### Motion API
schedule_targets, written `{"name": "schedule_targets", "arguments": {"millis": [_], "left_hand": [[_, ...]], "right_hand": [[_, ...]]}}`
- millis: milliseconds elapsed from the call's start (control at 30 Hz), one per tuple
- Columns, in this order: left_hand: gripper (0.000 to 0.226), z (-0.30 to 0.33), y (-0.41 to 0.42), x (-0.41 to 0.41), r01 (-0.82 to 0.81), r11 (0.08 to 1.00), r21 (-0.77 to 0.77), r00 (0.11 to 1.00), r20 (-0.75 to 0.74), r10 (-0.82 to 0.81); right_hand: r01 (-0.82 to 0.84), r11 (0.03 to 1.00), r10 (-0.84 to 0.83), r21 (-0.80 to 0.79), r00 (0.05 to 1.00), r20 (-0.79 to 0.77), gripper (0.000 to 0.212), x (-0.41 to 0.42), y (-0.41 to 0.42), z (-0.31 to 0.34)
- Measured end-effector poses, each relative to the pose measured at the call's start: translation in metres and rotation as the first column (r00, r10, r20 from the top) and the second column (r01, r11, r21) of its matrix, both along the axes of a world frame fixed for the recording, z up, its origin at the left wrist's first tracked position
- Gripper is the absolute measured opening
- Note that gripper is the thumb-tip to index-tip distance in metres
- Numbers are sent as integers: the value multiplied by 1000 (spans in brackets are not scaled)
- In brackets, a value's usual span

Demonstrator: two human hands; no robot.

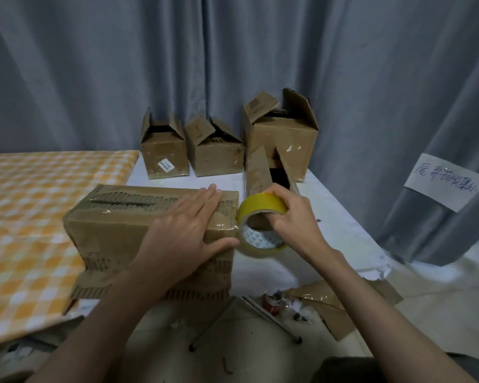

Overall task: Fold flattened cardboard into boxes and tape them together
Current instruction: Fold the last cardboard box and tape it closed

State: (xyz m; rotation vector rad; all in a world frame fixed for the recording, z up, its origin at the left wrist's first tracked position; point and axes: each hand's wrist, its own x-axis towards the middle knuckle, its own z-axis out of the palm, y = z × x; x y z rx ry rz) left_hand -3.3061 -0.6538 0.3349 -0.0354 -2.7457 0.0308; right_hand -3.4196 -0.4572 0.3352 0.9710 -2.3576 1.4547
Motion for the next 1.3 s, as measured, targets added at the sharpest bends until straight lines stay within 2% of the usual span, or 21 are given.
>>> {"name": "schedule_targets", "arguments": {"millis": [67, 133, 233, 400, 533, 600, 667, 733, 800, 867, 1000, 1100, 1167, 1233, 1267, 1300], "left_hand": [[103, 0, -1, 1, 0, 1000, 1, 1000, -9, 0], [102, 0, -1, 1, 0, 1000, 20, 1000, -11, 0], [101, 1, -1, 1, 3, 999, 36, 1000, -15, -3], [102, 0, 1, 0, 5, 999, 39, 1000, -15, -5], [101, 0, 2, -1, -21, 999, 33, 1000, -18, 21], [101, 0, 1, -1, -30, 999, 40, 999, -15, 31], [102, 0, 2, -1, -35, 999, 39, 999, -20, 36], [101, 1, 3, 0, -42, 999, 34, 999, -26, 42], [102, 2, 4, 0, -45, 998, 41, 999, -24, 46], [103, 3, 4, -1, -54, 997, 58, 999, -8, 54], [105, 3, 4, -1, -84, 994, 67, 996, 22, 83], [105, 3, 4, -2, -94, 994, 60, 995, 31, 93], [102, 4, 5, -2, -91, 995, 42, 996, 8, 91], [100, 7, 8, -1, -87, 995, 39, 996, -18, 88], [100, 9, 9, 0, -87, 995, 49, 996, -30, 89], [99, 10, 12, 0, -88, 995, 54, 995, -42, 90]], "right_hand": [[7, 1000, -7, 16, 1000, -18, 33, -4, 2, 0], [45, 994, -38, 103, 997, -74, 23, -11, 6, -1], [74, 981, -50, 178, 990, -134, 33, -16, 12, -9], [-67, 985, 66, 156, 998, 9, 32, -9, 10, -35], [-145, 970, 135, 196, 989, 61, 36, -11, 30, -31], [-105, 990, 95, 95, 990, 109, 26, -11, 45, -24], [16, 1000, -15, -19, 997, 77, 15, -16, 62, -16], [190, 981, -188, -33, 981, 53, 22, -31, 75, -13], [334, 941, -339, 60, 936, 97, 22, -52, 84, -17], [396, 885, -435, 245, 891, 130, 24, -73, 85, -24], [288, 810, -397, 512, 910, 116, 36, -104, 68, -39], [302, 652, -373, 696, 926, -53, 32, -112, 56, -48], [338, 632, -372, 697, 922, -110, 22, -114, 52, -49], [330, 692, -396, 642, 917, -44, 7, -116, 52, -47], [319, 738, -406, 594, 914, 14, 6, -117, 53, -45], [325, 778, -420, 537, 906, 60, 15, -119, 56, -43]]}}
